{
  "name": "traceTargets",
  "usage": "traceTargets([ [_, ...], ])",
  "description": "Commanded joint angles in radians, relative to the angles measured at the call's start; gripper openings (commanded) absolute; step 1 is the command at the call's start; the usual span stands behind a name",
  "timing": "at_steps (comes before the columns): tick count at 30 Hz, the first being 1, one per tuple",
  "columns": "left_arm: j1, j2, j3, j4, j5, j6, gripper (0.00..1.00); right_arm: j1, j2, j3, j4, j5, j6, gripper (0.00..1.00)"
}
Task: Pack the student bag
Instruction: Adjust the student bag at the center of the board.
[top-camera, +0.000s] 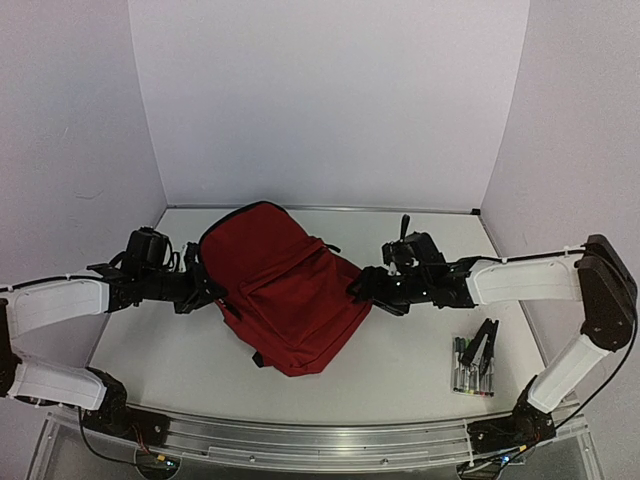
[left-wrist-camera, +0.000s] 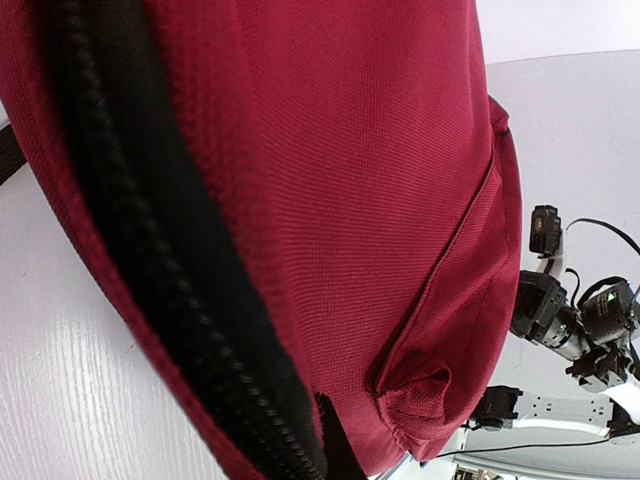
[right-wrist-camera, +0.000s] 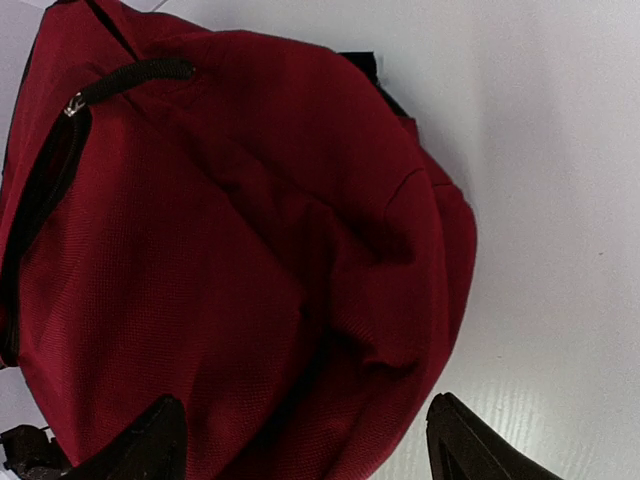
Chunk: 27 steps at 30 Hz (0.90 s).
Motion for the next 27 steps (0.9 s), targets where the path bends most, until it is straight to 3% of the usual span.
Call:
traceTargets([
  [1, -0.008, -0.012, 0.103, -0.042, 0.05, 0.093, 0.0, 0.001, 0.053, 0.042, 0.128, -0.045, 0.03, 0.47],
  [4, -0.064, -0.024, 0.133, -0.088, 0.026, 0.143, 0.0, 0.0, 0.084, 0.121, 0.125, 0.009, -0.028, 0.19],
  [9, -0.174, 0.017, 0.196, -0.171, -0.014, 0.198, 0.0, -0.047, 0.185, 0.276, 0.111, 0.042, -0.121, 0.0],
  [18, -0.357, 0.064, 0.23, -0.079, 0.053, 0.187, 0.01, -0.101, 0.4, 0.589, 0.021, 0.133, -0.303, 0.0],
  [22, -0.412, 0.092, 0.263, -0.084, 0.041, 0.182, 0.08, -0.102, 0.424, 0.641, 0.007, 0.151, -0.337, 0.03],
  [24, -0.415, 0.081, 0.29, -0.111, 0.007, 0.184, 0.17, -0.102, 0.409, 0.641, 0.0, 0.159, -0.35, 0.08],
  [27, -0.415, 0.04, 0.351, -0.199, -0.09, 0.207, 0.38, -0.101, 0.35, 0.608, -0.016, 0.199, -0.374, 0.25],
])
